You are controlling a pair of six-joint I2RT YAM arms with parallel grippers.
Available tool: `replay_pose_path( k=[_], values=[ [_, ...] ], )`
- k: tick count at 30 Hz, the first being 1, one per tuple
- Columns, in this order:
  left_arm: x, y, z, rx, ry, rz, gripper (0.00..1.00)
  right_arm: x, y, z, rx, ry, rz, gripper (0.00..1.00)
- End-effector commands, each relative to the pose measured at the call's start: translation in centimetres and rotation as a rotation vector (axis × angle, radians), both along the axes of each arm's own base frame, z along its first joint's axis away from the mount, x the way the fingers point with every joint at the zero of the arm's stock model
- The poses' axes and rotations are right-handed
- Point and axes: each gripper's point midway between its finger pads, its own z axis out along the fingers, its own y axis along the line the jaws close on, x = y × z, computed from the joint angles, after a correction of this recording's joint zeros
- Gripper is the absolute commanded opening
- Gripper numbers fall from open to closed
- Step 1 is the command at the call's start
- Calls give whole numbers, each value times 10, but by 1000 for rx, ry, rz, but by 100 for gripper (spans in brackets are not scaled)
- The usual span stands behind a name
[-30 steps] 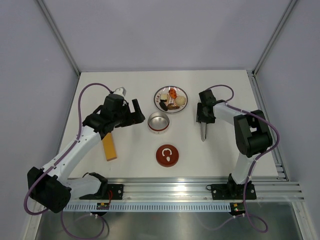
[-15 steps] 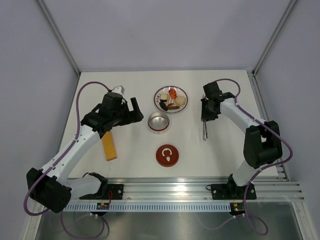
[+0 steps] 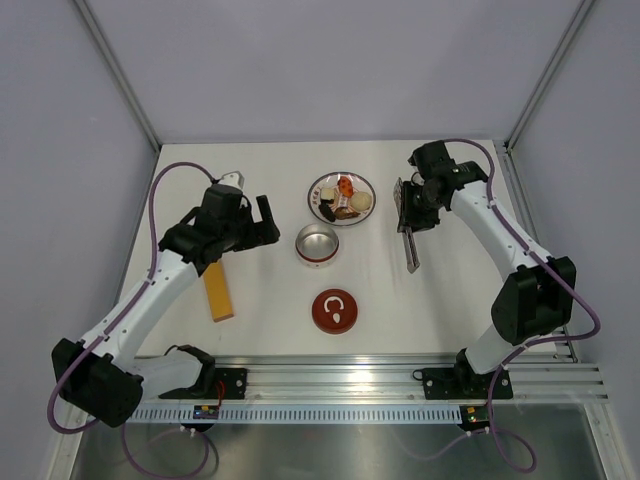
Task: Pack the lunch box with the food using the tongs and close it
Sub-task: Pick up the clamp at the center of the board, then pick up the fake food from the plate.
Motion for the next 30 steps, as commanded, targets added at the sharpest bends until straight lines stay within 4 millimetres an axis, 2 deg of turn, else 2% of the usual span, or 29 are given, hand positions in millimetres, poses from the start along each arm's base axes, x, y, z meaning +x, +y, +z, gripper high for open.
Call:
replay_pose_path(
  k=[1, 3, 5, 6, 7, 9, 10, 12, 13, 19, 30],
  values=[
    [8, 17, 30, 55, -101, 43, 99, -1, 15, 32, 28, -46, 67, 37],
    [7, 21, 33, 70, -107, 49, 99, 2, 20, 32, 23, -45, 81, 37],
    [7, 22, 35, 72, -112, 50, 99, 8, 24, 40, 22, -62, 92, 38],
    [6, 22, 34, 75, -108, 49, 99, 9, 29, 37, 18, -48, 107, 39],
    [6, 22, 35, 72, -110, 51, 99, 13, 32, 45, 17, -65, 119, 41],
    [5, 23, 35, 74, -111, 54, 99, 17, 39, 43, 3, -58, 139, 42],
    [4, 24, 35, 77, -112, 56, 99, 21, 42, 51, 6, -75, 144, 42],
    [4, 27, 35, 87, -113, 62, 99, 26, 46, 49, -2, -67, 152, 43],
    [3, 28, 35, 91, -116, 62, 99, 31, 48, 55, 1, -83, 152, 43],
    [2, 31, 39, 101, -126, 69, 99, 45, 59, 64, 0, -105, 163, 44],
    [1, 32, 37, 104, -121, 68, 99, 56, 76, 63, -10, -134, 174, 44]
  ],
)
